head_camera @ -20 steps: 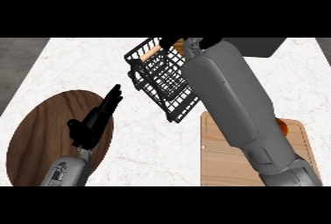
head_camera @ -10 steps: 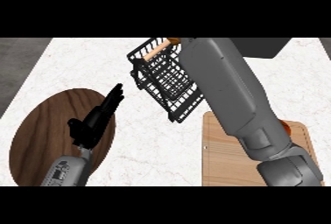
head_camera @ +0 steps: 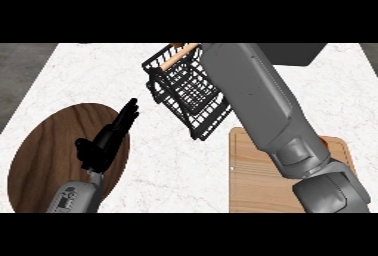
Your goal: Pick the croissant from the cutting board and place it in the tiered basket
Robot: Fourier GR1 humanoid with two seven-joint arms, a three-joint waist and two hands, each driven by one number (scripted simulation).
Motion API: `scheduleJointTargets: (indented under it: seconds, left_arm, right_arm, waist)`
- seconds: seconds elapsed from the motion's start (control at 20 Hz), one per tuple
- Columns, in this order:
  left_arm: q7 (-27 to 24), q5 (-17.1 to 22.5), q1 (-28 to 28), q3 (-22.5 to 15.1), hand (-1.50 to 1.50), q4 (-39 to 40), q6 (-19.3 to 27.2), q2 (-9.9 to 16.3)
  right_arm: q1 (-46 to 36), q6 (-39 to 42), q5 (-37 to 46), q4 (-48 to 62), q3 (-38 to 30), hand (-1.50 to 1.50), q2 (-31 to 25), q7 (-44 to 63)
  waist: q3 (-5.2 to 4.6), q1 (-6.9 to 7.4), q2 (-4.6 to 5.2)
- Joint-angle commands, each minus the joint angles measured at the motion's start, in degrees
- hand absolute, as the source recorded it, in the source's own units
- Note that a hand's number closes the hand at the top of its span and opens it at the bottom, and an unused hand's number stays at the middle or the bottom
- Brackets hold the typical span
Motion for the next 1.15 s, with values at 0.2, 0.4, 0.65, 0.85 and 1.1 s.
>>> scheduleJointTargets:
  seconds: [0.2,0.4,0.65,0.85,1.1]
  left_arm:
    - [-0.9,-0.4,2.3,1.8,0.00,1.4,1.4,0.6]
    - [-0.4,1.3,4.3,3.7,0.00,-0.5,1.0,1.9]
    - [-2.8,0.2,7.0,4.2,0.00,-0.2,2.9,1.5]
    - [-1.6,0.2,8.3,4.2,0.00,-1.6,3.2,1.8]
    - [-2.2,1.0,9.2,5.6,0.00,-0.8,3.2,2.3]
  right_arm:
    - [-4.5,-16.3,16.1,6.8,4.5,-1.50,-2.3,12.2]
    - [-1.2,-20.9,21.5,5.1,3.7,-1.50,-6.0,12.3]
    - [4.6,-22.2,23.4,-5.4,2.0,-1.50,-6.6,10.5]
    - [10.4,-20.0,23.4,-14.9,0.7,-1.50,-9.3,8.6]
    - [21.6,-14.6,21.8,-26.2,2.4,-1.50,-9.7,7.2]
  waist:
    - [-0.12,-4.93,-1.44]
    - [0.02,-6.76,-2.37]
    - [0.13,-9.45,-3.35]
    - [0.26,-11.38,-4.15]
    - [0.24,-13.70,-4.45]
